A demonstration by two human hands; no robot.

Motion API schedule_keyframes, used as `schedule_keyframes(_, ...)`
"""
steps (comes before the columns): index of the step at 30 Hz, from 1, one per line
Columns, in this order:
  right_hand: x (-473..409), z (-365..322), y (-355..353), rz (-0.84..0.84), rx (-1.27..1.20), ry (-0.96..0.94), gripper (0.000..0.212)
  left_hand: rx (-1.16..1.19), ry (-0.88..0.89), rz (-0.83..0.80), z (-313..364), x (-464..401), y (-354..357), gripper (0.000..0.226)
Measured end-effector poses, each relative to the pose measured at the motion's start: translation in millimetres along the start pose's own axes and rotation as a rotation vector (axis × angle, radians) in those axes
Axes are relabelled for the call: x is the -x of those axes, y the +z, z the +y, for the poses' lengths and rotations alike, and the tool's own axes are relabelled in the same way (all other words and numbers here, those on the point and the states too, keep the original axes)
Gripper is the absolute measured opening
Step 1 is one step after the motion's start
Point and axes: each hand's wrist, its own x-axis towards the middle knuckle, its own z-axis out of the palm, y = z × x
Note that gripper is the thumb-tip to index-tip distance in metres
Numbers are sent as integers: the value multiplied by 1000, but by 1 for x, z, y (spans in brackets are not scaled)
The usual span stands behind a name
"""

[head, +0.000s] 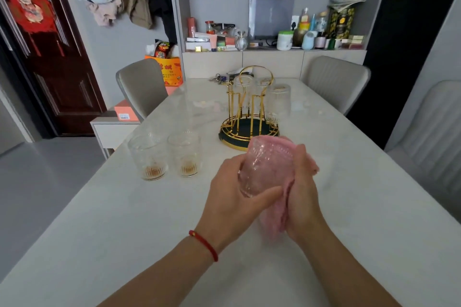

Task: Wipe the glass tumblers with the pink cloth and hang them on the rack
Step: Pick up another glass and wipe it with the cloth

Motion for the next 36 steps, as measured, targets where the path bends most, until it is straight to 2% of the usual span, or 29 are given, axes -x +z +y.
schedule_keyframes(2,-5,-4,-6,77,167,-75,61,16,18,-74,-1,-7,16,59)
schedule_keyframes(4,-6,-8,-8,224,296,-89,59,88,-16,-151,-6,-8,28,65)
schedule_keyframes(6,-7,-9,-10,272,223,-36,63,99,-18,-136,-13,-5,30,78)
schedule_keyframes(8,-11,-9,-14,316,56,110,73,123,-54,-88,-19,-2,24,89)
schedule_keyframes(11,-13,-7,-18,308,-18,203,73,129,-44,-101,-28,1,16,74)
schedule_keyframes(13,-11,-7,-21,299,-60,248,73,176,-68,-192,-27,-1,7,66)
schedule_keyframes(18,-15,-8,-27,348,-113,307,76,472,-173,-452,-27,-3,-5,50)
schedule_keyframes(19,-17,-5,-27,379,-131,315,77,507,-191,-434,-27,-1,0,52)
schedule_keyframes(22,-19,1,-21,498,-214,317,73,510,-283,-204,-18,11,19,64)
schedule_keyframes(24,-18,0,-20,552,-235,297,68,406,-226,-142,-14,17,30,62)
schedule_keyframes(27,-16,-6,-21,540,-269,295,69,401,-120,-110,-17,15,30,53)
schedule_keyframes(29,-16,-8,-24,519,-294,304,72,503,-135,-144,-17,12,22,44)
schedule_keyframes(32,-18,-8,-30,521,-312,321,76,648,-278,-236,-17,9,20,49)
schedule_keyframes(34,-18,-6,-31,546,-325,340,75,628,-319,-284,-17,10,23,52)
schedule_keyframes(36,-17,-6,-28,558,-342,339,73,511,-282,-281,-17,11,26,58)
